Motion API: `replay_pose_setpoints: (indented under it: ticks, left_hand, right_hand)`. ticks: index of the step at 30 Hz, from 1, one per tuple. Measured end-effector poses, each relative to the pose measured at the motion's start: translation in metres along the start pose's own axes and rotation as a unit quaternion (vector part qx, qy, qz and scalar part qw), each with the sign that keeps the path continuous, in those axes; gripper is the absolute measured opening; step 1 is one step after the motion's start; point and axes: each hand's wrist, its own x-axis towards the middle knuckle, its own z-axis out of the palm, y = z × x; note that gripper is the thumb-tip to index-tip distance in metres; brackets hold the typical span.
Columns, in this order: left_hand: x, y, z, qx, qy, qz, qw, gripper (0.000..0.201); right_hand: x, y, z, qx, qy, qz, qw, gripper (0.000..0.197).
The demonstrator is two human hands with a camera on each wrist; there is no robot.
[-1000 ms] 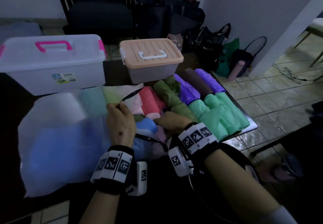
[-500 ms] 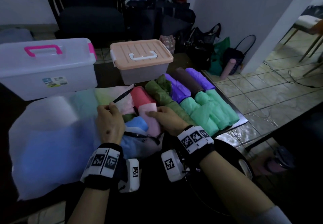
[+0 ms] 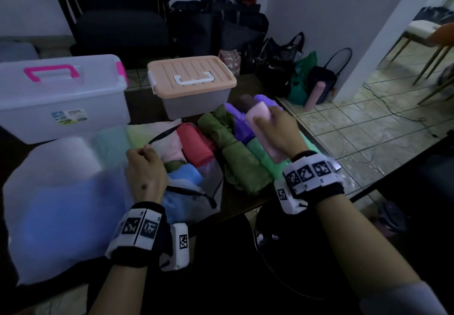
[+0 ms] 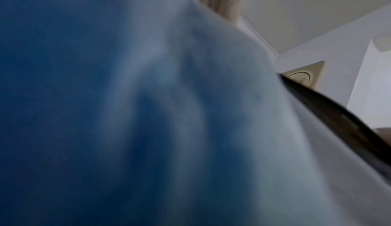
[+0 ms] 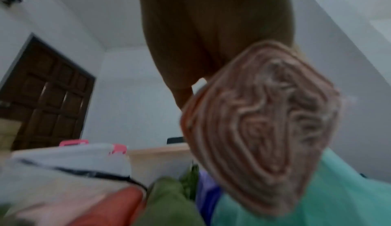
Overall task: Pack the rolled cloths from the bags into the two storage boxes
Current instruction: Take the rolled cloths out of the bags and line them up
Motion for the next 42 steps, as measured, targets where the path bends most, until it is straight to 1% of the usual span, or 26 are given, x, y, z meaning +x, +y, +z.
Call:
replay_pose_setpoints:
  ticks: [2,4,6,10,11,12,14,15,16,17,18,20,21,23,26,27,29,31,33,36,38,40,42]
  left_hand:
    - [0.0,0.0,0.0,-0.003,0.002,0.0,1.0,0.035]
    - [0.0,0.0,0.0,-0.003,0.004,-0.002,1.0,0.035]
    - [0.0,0.0,0.0,-0.001,0.005,-0.006,1.0,0.035]
    - [0.0,0.0,0.0,0.004,0.001,-0.008,1.0,0.035]
    - [0.0,0.0,0.0,0.003,0.0,-0.007,1.0,0.035]
    - [0.0,0.0,0.0,0.003,0.0,-0.007,1.0,0.035]
    - [0.001,0.0,0.0,0.002,0.0,-0.007,1.0,0.034]
    - [0.001,0.0,0.0,0.002,0.001,-0.008,1.0,0.034]
    - [0.002,-0.001,0.0,0.002,0.001,-0.008,1.0,0.034]
    - [0.002,-0.001,0.0,0.004,0.002,-0.009,1.0,0.034]
    - [0.003,-0.001,0.0,0.004,0.002,-0.008,1.0,0.034]
    - [0.003,-0.002,0.0,0.003,0.005,-0.007,1.0,0.033]
    - [0.004,-0.002,0.0,0.003,0.006,-0.007,1.0,0.034]
    - [0.005,-0.003,0.0,0.006,0.007,-0.008,1.0,0.034]
    - [0.006,-0.004,0.0,0.012,0.004,-0.011,1.0,0.033]
    - [0.007,-0.004,0.0,0.013,0.004,-0.011,1.0,0.033]
    - [0.009,-0.005,0.001,0.013,0.003,-0.009,1.0,0.032]
    - [0.01,-0.006,0.001,0.014,0.002,-0.011,1.0,0.032]
    - [0.011,-0.007,0.001,0.012,0.002,-0.012,1.0,0.031]
    - [0.011,-0.007,0.001,0.004,0.001,-0.015,1.0,0.031]
    - [0.01,-0.007,0.002,0.0,-0.002,-0.018,1.0,0.031]
    - [0.01,-0.007,0.001,-0.003,-0.002,-0.018,1.0,0.031]
    - [0.011,-0.007,0.001,-0.005,-0.001,-0.018,1.0,0.032]
  right_hand:
    - [-0.004,0.016,0.014,-0.047,-0.048,0.022,0.998,0.046]
    - [-0.009,0.029,0.029,-0.132,-0.08,0.041,0.987,0.044]
    - [-0.012,0.037,0.04,-0.203,-0.081,0.045,0.975,0.046]
    - [-0.011,0.035,0.041,-0.253,-0.082,0.045,0.963,0.05]
    - [-0.009,0.034,0.04,-0.259,-0.075,0.043,0.962,0.051]
    - [-0.008,0.03,0.039,-0.262,-0.054,0.036,0.963,0.05]
    - [-0.003,0.018,0.042,-0.228,0.015,0.004,0.973,0.046]
    - [-0.001,0.009,0.045,-0.19,0.047,-0.022,0.98,0.044]
    - [0.002,0.0,0.048,-0.139,0.06,-0.05,0.987,0.041]
    - [0.005,-0.01,0.051,-0.08,0.046,-0.071,0.993,0.037]
    - [0.006,-0.02,0.056,-0.03,0.007,-0.084,0.996,0.033]
    - [0.006,-0.037,0.072,-0.001,-0.103,-0.096,0.99,0.026]
    - [0.007,-0.043,0.082,-0.01,-0.144,-0.102,0.984,0.027]
    - [0.01,-0.052,0.102,-0.05,-0.203,-0.096,0.973,0.036]
    - [0.013,-0.058,0.119,-0.097,-0.267,-0.042,0.958,0.051]
    - [0.014,-0.059,0.122,-0.089,-0.275,-0.022,0.957,0.052]
    - [0.016,-0.06,0.126,-0.061,-0.263,0.011,0.963,0.053]
    - [0.019,-0.06,0.127,-0.06,-0.259,0.029,0.964,0.057]
    - [0.02,-0.06,0.126,-0.068,-0.259,0.03,0.963,0.06]
    - [0.021,-0.055,0.127,-0.063,-0.242,0.035,0.967,0.052]
    - [0.02,-0.053,0.128,-0.053,-0.245,0.046,0.967,0.05]
    - [0.02,-0.052,0.123,-0.051,-0.254,0.041,0.965,0.049]
    - [0.024,-0.05,0.11,-0.021,-0.249,0.03,0.968,0.045]
